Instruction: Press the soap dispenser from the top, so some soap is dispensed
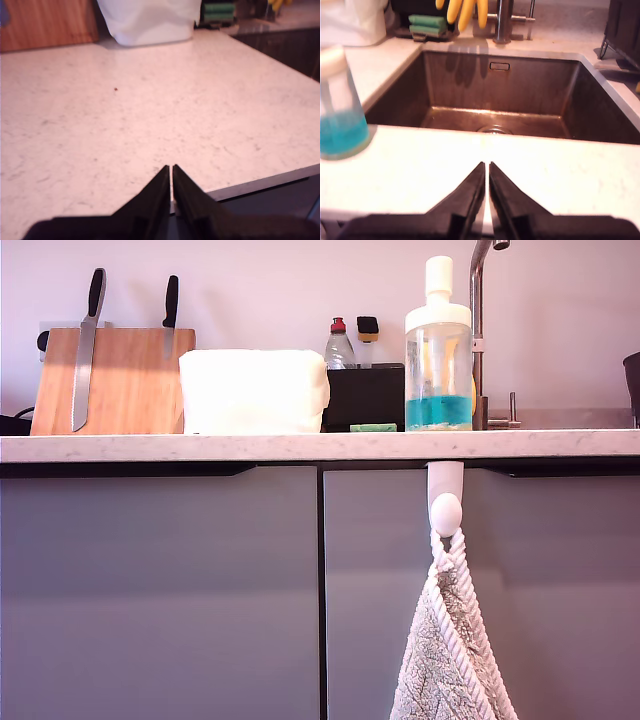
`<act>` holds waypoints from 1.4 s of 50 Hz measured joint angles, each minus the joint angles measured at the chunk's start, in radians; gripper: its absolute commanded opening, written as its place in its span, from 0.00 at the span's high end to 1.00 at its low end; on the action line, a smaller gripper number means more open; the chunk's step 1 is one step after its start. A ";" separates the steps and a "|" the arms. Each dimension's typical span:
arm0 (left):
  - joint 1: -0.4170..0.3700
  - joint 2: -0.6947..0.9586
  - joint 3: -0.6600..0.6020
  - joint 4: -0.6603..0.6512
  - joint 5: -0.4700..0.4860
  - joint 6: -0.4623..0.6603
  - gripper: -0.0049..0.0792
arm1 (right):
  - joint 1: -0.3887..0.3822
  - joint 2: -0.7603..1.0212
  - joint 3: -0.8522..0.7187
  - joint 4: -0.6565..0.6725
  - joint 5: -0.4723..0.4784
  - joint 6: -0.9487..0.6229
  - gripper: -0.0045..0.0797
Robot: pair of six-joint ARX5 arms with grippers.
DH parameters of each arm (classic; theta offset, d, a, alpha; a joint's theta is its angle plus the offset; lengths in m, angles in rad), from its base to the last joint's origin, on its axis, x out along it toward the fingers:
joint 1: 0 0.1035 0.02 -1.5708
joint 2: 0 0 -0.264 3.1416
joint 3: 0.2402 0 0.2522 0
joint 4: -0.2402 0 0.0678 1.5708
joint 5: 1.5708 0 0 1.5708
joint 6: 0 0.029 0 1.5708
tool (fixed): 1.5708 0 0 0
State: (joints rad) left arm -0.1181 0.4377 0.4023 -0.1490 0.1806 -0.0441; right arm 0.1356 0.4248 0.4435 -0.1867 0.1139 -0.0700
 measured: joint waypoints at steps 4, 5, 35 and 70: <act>0.002 -0.072 -0.024 0.003 -0.020 -0.031 0.97 | -0.003 -0.066 -0.047 0.040 0.000 0.016 0.96; 0.002 -0.091 -0.029 0.006 -0.026 -0.033 0.97 | -0.003 -0.082 -0.055 0.051 0.000 0.015 0.96; 0.003 -0.415 -0.235 -0.033 -0.096 -0.036 0.97 | -0.003 -0.420 -0.282 0.080 0.000 -0.006 0.96; 0.003 -0.441 -0.249 -0.320 -0.103 -0.040 0.97 | -0.003 -0.417 -0.303 -0.224 0.000 0.013 0.96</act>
State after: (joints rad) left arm -0.1150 -0.0032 0.1528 -0.4686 0.0776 -0.0841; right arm 0.1322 0.0078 0.1402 -0.4103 0.1139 -0.0566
